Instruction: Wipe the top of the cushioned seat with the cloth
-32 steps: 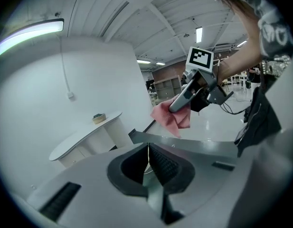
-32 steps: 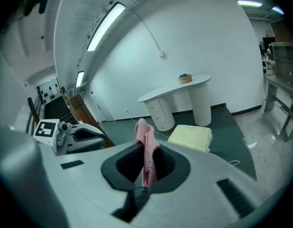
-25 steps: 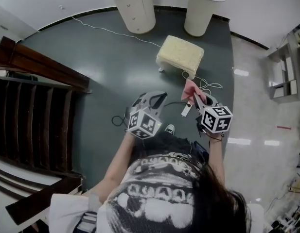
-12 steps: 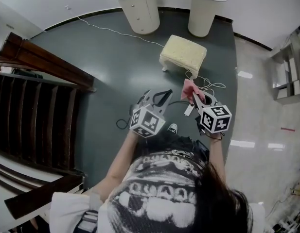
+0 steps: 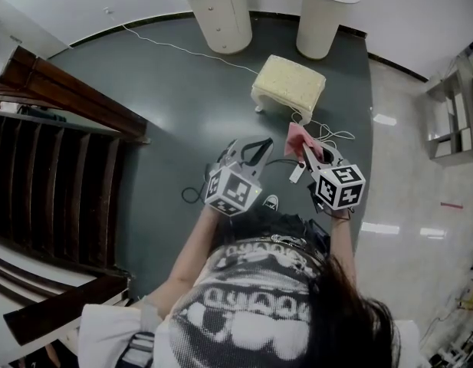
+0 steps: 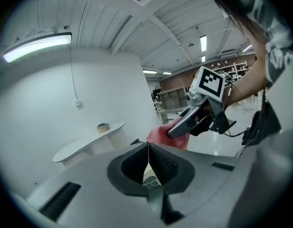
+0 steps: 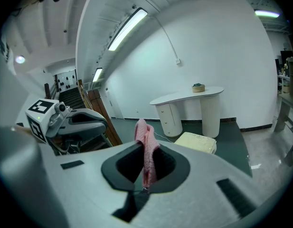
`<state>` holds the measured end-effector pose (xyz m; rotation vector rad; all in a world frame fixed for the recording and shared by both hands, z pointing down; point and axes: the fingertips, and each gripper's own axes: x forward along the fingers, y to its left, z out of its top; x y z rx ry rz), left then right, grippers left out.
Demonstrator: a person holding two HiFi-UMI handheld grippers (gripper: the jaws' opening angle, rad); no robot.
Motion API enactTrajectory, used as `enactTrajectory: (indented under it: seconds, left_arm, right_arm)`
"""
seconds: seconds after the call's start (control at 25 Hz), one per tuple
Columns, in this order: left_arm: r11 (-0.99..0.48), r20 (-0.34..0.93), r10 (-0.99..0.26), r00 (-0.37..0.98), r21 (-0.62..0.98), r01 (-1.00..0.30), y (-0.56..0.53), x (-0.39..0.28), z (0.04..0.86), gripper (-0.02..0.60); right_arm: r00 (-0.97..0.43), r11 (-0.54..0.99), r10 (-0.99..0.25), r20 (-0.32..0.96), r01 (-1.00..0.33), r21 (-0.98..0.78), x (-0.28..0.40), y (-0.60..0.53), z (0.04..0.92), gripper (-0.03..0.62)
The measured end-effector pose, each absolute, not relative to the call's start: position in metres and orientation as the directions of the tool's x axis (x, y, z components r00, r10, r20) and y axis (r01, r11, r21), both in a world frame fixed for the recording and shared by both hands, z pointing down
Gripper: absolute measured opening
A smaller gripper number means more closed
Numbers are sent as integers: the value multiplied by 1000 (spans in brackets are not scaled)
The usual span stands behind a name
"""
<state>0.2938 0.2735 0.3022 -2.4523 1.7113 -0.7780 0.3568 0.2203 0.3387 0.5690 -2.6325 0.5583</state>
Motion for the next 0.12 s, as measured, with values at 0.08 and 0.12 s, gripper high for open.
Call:
enactTrajectory:
  seconds: [0.08,0.12]
  left_arm:
    - [-384,373,-890,262,-306,-871,263,281,297,6]
    - [-383,373,-890,262,-300,-874,258,275,295,6]
  right_arm:
    - [-840,839,-299,453,-458,-295,344,211,333,9]
    - [-839,839,-297,457,-457,-295,338,207,331,9]
